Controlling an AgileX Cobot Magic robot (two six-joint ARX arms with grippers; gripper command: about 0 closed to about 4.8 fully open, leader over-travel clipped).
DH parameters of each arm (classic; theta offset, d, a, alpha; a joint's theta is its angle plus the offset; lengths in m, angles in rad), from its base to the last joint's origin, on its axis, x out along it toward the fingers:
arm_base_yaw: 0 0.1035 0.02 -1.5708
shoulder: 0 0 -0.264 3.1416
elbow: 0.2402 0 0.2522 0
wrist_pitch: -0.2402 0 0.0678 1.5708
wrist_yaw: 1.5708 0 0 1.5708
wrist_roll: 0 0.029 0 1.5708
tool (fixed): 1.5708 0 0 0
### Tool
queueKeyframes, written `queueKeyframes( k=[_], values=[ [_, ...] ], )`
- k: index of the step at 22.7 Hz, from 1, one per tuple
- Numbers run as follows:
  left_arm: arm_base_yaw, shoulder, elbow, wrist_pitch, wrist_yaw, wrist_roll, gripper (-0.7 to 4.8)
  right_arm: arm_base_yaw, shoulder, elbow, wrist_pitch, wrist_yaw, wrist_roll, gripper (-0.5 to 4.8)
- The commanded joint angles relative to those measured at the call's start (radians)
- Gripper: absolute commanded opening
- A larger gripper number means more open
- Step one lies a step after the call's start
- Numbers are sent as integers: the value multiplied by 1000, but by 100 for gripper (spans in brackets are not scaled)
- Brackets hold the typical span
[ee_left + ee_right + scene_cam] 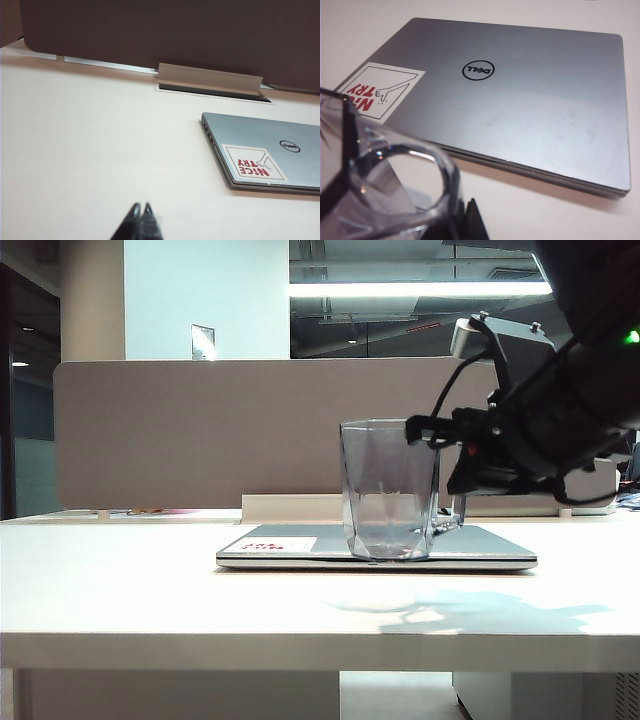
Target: Pick up the water cup and place it on the side of the laptop close to you.
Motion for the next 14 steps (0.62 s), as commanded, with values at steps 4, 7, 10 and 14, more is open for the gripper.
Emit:
queueKeyframes(
  k=[4, 7, 10, 14],
  values=[
    [-2, 0, 2, 10, 3, 8, -4, -2, 84, -6, 124, 1, 4, -4],
    [-2, 0, 2, 10, 3, 8, -4, -2, 132, -6, 191, -3, 4, -4],
    [-2, 0, 2, 10, 3, 8, -4, -4, 162, -6, 231, -2, 3, -4],
    [-2, 0, 2, 10, 3, 8, -4, -15, 180, -6, 243, -2, -3, -4]
  ],
)
